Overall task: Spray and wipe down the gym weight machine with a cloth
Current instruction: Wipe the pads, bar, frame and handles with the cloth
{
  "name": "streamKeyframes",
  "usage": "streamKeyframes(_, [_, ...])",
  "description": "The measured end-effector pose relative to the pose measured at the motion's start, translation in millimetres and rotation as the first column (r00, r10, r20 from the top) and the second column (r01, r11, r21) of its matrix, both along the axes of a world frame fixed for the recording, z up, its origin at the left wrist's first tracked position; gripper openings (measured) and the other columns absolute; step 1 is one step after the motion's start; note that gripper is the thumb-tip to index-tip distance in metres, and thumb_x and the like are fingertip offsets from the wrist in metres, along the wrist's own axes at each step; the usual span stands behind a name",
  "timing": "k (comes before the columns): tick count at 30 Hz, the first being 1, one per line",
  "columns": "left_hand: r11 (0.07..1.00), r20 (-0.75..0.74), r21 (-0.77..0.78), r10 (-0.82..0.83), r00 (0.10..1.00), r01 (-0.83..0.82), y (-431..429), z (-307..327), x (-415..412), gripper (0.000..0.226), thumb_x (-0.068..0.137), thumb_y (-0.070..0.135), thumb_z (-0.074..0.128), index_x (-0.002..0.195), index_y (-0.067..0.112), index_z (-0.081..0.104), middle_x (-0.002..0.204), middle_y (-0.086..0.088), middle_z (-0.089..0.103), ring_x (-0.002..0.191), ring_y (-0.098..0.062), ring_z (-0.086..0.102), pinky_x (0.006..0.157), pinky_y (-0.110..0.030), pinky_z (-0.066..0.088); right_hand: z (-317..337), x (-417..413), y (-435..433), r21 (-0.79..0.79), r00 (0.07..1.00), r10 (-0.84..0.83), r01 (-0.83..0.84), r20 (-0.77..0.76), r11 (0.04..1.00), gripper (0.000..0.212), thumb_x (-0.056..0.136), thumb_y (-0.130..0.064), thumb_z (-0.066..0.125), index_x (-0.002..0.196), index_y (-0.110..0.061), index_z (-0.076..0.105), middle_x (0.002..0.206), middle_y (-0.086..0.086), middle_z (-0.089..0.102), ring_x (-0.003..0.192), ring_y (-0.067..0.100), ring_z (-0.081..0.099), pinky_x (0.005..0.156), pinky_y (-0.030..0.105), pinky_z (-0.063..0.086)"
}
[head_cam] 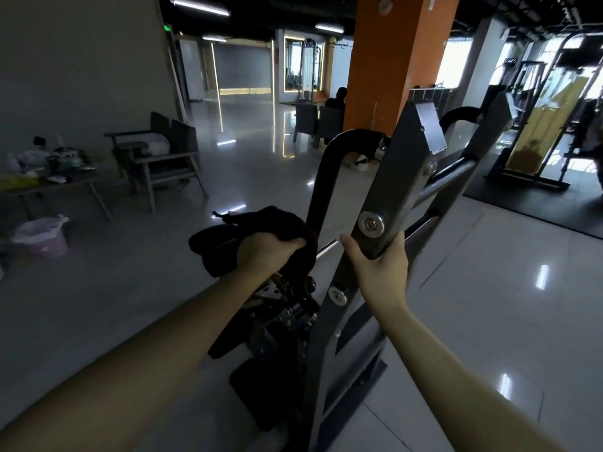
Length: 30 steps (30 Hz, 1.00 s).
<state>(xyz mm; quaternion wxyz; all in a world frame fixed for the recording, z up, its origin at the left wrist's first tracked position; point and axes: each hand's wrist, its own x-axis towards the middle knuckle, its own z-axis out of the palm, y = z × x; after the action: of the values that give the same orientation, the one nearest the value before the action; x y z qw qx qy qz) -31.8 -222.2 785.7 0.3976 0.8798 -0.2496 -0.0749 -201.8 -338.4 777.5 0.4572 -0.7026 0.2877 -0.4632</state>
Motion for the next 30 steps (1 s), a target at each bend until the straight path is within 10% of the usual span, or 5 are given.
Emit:
streamKeyframes(3, [0.933,0.152,0.336,-0.189,0.970,0.129,-7.7,31.0,11.1,0.071,0.062,0.069,0.077,0.111,0.019,0.066,0.101,0.000,0.070,0.091,-0.020,0.066,0.082,-0.034,0.056,-6.0,6.2,-2.4,-0.051,1.000,0.003,-0.001,0.022,0.999,0.053,0.077,-0.040,0.085,0.109,-0.025,0.045,0.099,-0.022,0.065,0.089,-0.010,0.064,0.075,0.014,0.052])
streamKeyframes(7, [0.961,0.491,0.076,-0.267,0.829,0.265,-30.4,29.2,6.6,0.046,0.074,0.046,0.085,0.104,0.019,0.064,0.096,0.005,0.061,0.083,-0.011,0.060,0.068,-0.024,0.049,-11.4,12.0,-6.5,-0.095,0.999,-0.027,0.030,0.034,0.995,0.056,0.077,-0.043,0.084,0.109,-0.020,0.043,0.101,-0.020,0.063,0.091,-0.010,0.063,0.074,0.012,0.049])
streamKeyframes(12, [0.825,-0.152,-0.519,-0.346,0.926,0.223,-54.5,-4.6,-8.7,0.014,0.090,0.014,0.073,0.098,0.024,0.066,0.091,0.007,0.072,0.086,-0.003,0.070,0.065,-0.009,0.050,-13.1,15.4,-7.5,-0.105,0.997,-0.034,0.042,0.076,0.994,0.058,0.077,-0.042,0.083,0.110,-0.015,0.044,0.101,-0.015,0.063,0.093,-0.004,0.064,0.074,0.014,0.052])
streamKeyframes(20, [0.788,-0.334,-0.443,-0.588,0.736,0.428,-49.8,2.3,25.6,0.012,0.090,-0.002,0.061,0.096,0.006,0.068,0.081,-0.006,0.070,0.081,-0.016,0.070,0.074,-0.023,0.055,-18.1,18.4,-10.8,-0.110,0.992,-0.025,0.039,0.124,0.993,0.056,0.078,-0.036,0.084,0.113,-0.019,0.045,0.104,-0.014,0.064,0.096,-0.002,0.065,0.076,0.012,0.051])
streamKeyframes(30, [0.817,0.168,-0.556,-0.069,0.983,0.152,-76.6,-65.1,-2.3,0.029,0.088,0.009,0.072,0.116,0.009,0.065,0.095,0.009,0.070,0.094,-0.004,0.070,0.083,-0.021,0.058,-19.6,18.4,-11.2,-0.119,0.993,-0.012,0.026,0.120,0.993,0.059,0.077,-0.046,0.082,0.113,-0.017,0.044,0.101,-0.018,0.063,0.094,-0.001,0.065,0.076,0.016,0.052])
